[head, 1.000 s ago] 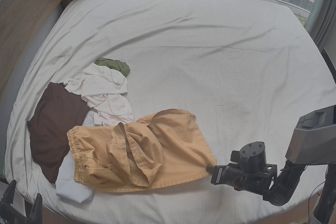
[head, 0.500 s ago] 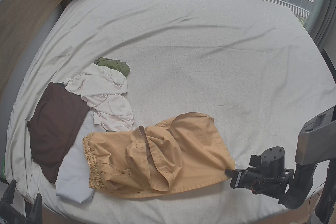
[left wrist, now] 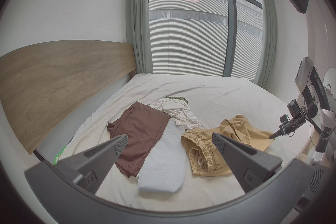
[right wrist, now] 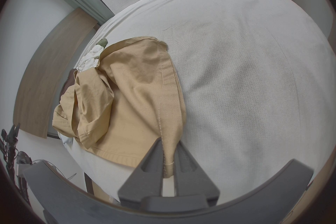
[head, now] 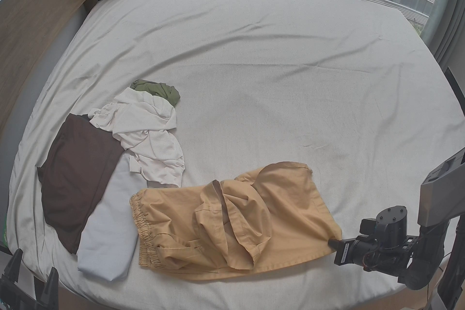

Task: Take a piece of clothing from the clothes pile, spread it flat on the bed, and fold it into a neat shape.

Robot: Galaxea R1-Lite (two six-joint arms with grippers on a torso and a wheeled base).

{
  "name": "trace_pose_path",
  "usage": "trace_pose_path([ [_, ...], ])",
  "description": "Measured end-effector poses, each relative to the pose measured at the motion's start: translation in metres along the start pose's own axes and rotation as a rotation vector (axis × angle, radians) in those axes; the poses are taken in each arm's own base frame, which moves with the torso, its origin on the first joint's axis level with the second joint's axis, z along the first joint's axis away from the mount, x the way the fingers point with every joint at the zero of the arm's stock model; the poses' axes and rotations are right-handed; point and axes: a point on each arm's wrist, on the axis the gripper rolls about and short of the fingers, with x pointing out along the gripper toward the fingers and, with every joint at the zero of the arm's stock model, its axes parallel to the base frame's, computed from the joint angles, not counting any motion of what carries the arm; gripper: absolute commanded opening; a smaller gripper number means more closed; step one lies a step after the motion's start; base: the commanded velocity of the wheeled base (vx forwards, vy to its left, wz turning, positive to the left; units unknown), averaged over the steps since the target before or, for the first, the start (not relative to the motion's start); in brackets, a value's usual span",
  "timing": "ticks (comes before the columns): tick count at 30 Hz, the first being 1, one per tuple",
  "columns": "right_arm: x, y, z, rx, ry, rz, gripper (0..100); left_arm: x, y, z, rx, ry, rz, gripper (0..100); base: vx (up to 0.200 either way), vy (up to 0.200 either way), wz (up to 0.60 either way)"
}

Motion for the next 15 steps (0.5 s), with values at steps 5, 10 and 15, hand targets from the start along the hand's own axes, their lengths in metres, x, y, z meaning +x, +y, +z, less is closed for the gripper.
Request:
trace_pose_path([
  [5,-0.003,-0.006,0.0,-0.014,0.03,-0.034,0,0.0,0.0,0.0,0.0,0.0,0.0,100,0.0,0.0,0.0],
  [10,-0.007,-0.013,0.0,-0.022,0.06,-0.071,0,0.0,0.0,0.0,0.0,0.0,0.0,100,0.0,0.0,0.0],
  [15,-0.011,-0.017,-0.001,-0.016,0.092,-0.1,0,0.0,0.0,0.0,0.0,0.0,0.0,100,0.0,0.0,0.0],
])
